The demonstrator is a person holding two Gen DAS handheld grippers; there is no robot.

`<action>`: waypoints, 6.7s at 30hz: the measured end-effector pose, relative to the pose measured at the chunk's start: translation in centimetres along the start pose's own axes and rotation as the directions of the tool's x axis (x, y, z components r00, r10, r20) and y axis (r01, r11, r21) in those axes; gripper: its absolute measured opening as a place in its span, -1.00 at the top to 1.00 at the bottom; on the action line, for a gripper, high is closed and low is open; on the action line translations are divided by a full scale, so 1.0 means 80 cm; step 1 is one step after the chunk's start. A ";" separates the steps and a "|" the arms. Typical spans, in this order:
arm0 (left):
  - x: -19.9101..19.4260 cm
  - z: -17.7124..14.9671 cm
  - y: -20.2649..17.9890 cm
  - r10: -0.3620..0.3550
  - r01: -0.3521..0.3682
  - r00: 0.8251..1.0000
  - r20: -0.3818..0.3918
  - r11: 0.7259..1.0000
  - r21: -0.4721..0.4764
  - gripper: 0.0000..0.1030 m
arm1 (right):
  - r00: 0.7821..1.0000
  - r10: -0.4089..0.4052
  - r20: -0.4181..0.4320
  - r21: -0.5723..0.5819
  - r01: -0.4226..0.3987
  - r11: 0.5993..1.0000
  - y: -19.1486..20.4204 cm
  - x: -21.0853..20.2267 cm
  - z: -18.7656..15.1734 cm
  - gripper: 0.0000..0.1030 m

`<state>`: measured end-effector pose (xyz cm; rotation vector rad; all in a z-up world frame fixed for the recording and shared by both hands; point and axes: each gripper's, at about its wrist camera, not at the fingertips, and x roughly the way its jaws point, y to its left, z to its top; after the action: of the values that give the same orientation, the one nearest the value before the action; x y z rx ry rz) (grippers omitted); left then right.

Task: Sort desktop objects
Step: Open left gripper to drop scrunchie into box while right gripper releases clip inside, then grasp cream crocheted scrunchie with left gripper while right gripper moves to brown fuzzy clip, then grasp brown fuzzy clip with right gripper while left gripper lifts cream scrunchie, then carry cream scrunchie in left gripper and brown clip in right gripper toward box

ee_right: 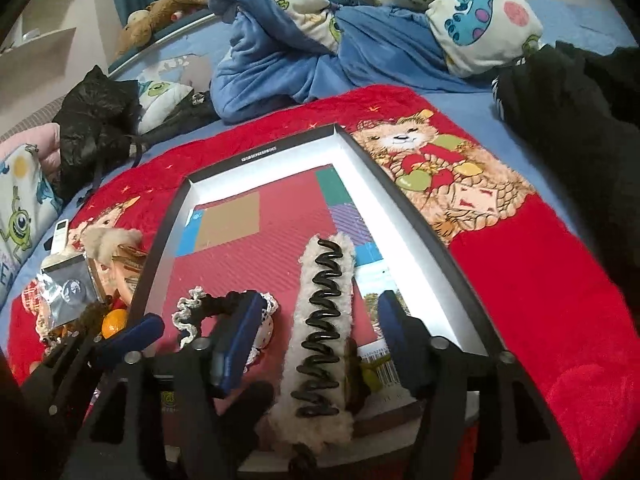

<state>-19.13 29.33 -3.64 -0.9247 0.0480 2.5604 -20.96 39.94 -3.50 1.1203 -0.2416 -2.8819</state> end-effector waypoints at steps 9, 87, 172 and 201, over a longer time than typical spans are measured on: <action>-0.003 0.001 -0.004 -0.015 0.016 1.000 -0.011 0.999 0.029 -1.00 | 0.998 -0.039 0.041 0.026 0.038 0.999 -0.011 -0.015 0.004 -1.00; -0.134 -0.100 0.395 0.392 -0.427 0.904 -0.172 0.850 -0.308 -0.30 | 0.947 0.266 -0.182 -0.140 -0.293 0.946 0.263 0.025 -0.065 -0.08; -0.258 -0.138 0.268 0.287 -0.279 0.958 0.009 0.939 -0.202 0.62 | 0.868 0.445 -0.218 0.156 -0.420 0.894 0.241 0.031 -0.064 1.00; -0.264 -0.145 0.240 0.259 -0.253 0.966 0.012 0.951 -0.181 0.62 | 0.922 0.286 -0.262 0.085 -0.273 0.958 0.221 0.009 -0.092 0.34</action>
<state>-5.08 1.96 -1.63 -0.9942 -0.0783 2.8589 -16.87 21.47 -6.49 1.3489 -0.4210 -2.4540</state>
